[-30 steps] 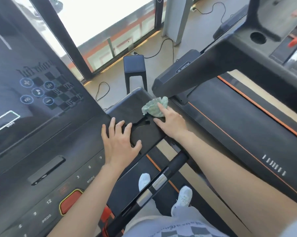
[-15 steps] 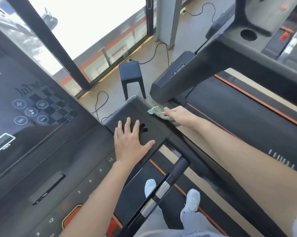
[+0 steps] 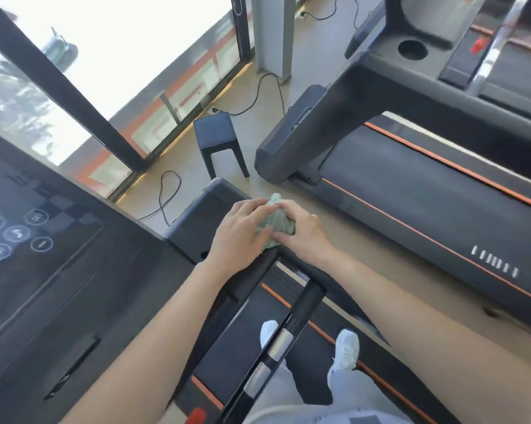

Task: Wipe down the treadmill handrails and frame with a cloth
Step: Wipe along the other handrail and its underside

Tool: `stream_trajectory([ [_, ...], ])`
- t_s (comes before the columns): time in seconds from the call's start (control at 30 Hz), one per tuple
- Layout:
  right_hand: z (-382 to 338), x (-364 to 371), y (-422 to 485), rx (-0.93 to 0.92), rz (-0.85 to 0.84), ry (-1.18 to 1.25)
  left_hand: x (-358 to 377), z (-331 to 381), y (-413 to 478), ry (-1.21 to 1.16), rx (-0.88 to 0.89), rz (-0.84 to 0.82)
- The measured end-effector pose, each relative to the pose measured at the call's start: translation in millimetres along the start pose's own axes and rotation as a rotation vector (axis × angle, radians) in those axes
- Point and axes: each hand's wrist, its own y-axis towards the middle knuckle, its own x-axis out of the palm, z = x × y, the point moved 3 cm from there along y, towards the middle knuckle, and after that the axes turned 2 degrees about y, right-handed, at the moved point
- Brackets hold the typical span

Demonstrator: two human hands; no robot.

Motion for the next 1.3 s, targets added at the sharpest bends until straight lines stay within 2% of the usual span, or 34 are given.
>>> stream_trajectory([
  [0.1, 11.0, -6.3, -8.9, 0.049, 0.008, 0.079, 13.8, 0.5, 21.0, 0.122, 0.164, -0.28],
  [0.27, 34.1, -17.1, -21.5, 0.101, 0.022, -0.017, 15.4, -15.3, 38.0, 0.279, 0.304, -0.404],
  [0.4, 28.2, -11.6, -3.6, 0.161, -0.056, -0.03, 0.9, -27.9, 55.2, 0.336, 0.294, -0.432],
  [0.57, -4.5, 7.6, 46.5, 0.07, -0.179, -0.002, -25.9, -71.3, 74.4, 0.373, 0.145, -0.492],
  [0.73, -12.7, 16.7, 67.6, 0.086, -0.204, 0.029, -38.3, -84.5, 92.1, 0.363, 0.024, -0.527],
  [0.87, 0.9, 2.8, 49.5, 0.148, -0.122, 0.046, -28.1, -59.9, 88.6, 0.311, 0.121, -0.555],
  [1.03, 32.2, -22.9, -4.9, 0.201, -0.149, 0.032, 4.7, -13.0, 71.4, 0.161, 0.234, -0.548],
  [1.17, 48.3, -41.3, -56.1, 0.213, -0.074, -0.003, 34.1, 22.8, 52.8, 0.164, 0.215, -0.607],
  [1.3, 55.1, -54.0, -98.0, 0.199, -0.017, -0.054, 52.0, 52.3, 35.9, 0.188, 0.222, -0.581],
])
